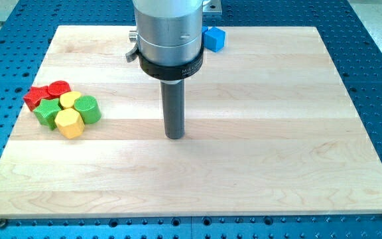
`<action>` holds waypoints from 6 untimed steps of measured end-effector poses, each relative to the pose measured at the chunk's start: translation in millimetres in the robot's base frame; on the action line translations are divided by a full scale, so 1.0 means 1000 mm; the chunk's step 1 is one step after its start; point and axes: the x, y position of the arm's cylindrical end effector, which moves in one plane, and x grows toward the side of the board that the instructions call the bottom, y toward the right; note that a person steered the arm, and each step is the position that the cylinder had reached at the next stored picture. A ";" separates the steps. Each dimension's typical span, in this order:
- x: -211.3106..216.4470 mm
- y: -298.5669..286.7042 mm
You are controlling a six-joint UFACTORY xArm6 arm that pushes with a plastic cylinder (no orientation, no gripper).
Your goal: Move the arm vertical to the bottom of the green circle
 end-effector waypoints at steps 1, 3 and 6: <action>0.000 0.000; 0.039 0.043; 0.061 -0.187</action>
